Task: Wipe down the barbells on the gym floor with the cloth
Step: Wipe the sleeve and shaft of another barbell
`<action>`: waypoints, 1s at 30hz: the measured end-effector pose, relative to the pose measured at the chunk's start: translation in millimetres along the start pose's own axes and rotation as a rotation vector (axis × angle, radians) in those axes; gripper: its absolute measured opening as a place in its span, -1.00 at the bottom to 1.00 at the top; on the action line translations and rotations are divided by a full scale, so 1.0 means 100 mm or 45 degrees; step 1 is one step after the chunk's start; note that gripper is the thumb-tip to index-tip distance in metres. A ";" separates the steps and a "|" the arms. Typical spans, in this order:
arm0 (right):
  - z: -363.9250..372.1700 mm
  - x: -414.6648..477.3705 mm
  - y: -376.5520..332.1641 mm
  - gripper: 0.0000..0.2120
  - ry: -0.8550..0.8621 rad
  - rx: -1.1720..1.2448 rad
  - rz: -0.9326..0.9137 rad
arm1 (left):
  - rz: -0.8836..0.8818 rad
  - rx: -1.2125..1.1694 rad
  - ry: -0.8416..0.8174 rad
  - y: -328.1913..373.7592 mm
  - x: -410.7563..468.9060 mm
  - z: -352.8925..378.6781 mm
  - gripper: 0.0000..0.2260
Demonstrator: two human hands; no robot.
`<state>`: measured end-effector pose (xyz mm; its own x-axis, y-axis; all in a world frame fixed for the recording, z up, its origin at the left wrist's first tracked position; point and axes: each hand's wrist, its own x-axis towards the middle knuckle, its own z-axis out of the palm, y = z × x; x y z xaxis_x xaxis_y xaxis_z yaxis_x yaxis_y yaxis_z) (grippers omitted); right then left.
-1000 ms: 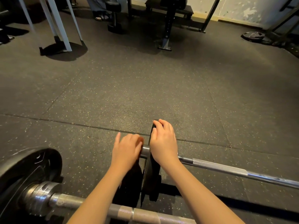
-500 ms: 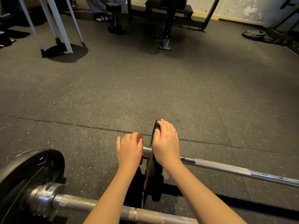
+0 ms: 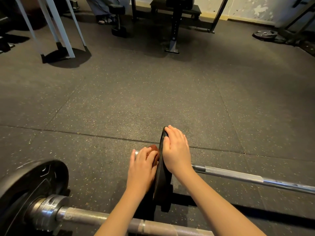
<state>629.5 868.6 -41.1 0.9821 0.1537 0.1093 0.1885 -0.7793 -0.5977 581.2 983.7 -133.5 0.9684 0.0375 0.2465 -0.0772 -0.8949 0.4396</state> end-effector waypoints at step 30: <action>0.01 -0.05 -0.01 -0.43 -0.005 0.042 -0.018 | -0.325 -0.088 0.130 -0.19 0.11 -0.17 -0.75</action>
<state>623.9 869.6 -41.8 0.9792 0.1671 0.1148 0.2020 -0.7566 -0.6219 589.5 1009.1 -124.4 0.9300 0.3057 0.2041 0.1472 -0.8185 0.5554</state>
